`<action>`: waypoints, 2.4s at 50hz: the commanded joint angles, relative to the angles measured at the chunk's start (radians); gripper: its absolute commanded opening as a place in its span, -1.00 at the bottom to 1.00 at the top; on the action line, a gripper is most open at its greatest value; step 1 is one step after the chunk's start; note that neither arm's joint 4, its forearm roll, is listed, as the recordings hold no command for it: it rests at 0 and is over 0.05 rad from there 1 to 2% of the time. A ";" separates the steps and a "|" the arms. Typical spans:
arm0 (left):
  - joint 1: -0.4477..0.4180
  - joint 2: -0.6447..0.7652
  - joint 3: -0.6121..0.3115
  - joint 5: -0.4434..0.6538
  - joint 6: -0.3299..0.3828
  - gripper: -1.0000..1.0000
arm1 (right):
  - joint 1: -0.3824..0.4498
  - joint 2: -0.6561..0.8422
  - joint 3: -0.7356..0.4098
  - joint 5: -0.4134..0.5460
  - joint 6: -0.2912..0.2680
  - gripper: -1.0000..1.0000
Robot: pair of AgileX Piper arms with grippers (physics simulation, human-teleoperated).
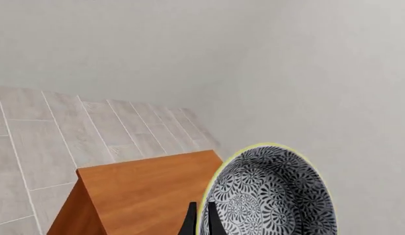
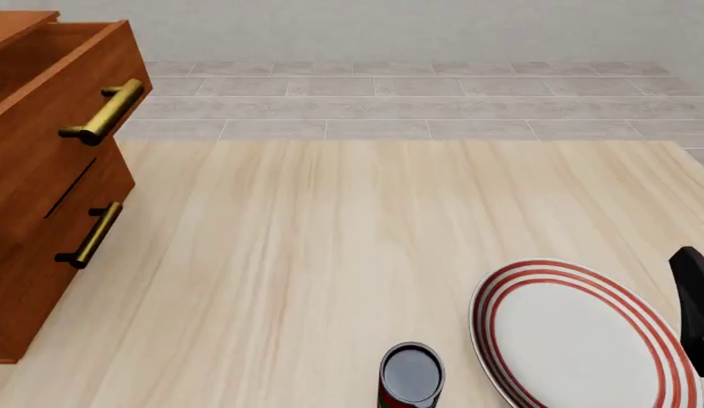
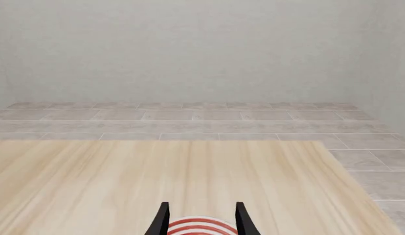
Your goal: Put the bowl on top of the cabinet.
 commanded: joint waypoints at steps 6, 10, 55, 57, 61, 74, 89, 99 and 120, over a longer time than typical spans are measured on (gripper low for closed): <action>-0.002 0.027 0.001 -0.011 0.050 -1.00 | 0.000 0.000 0.000 0.000 0.000 1.00; -0.017 0.041 0.004 -0.013 0.060 -1.00 | 0.000 0.000 0.000 0.000 0.000 1.00; -0.030 0.137 0.022 -0.054 0.100 -1.00 | 0.000 0.000 0.000 0.000 0.000 1.00; -0.036 0.139 0.026 -0.056 0.102 -1.00 | 0.000 0.000 0.000 0.000 0.000 1.00; -0.044 0.141 0.031 -0.061 0.110 -1.00 | 0.000 0.000 0.000 0.000 0.000 1.00; -0.045 0.187 0.043 -0.086 0.119 -1.00 | 0.000 0.000 0.000 0.000 0.000 1.00; -0.030 0.194 0.049 -0.099 0.118 -1.00 | 0.000 0.000 0.000 0.000 0.000 1.00; -0.011 0.203 0.043 -0.108 0.120 -1.00 | 0.000 0.000 0.000 0.000 0.000 1.00; 0.007 0.184 0.057 -0.120 0.111 1.00 | 0.000 0.000 0.000 0.000 0.000 1.00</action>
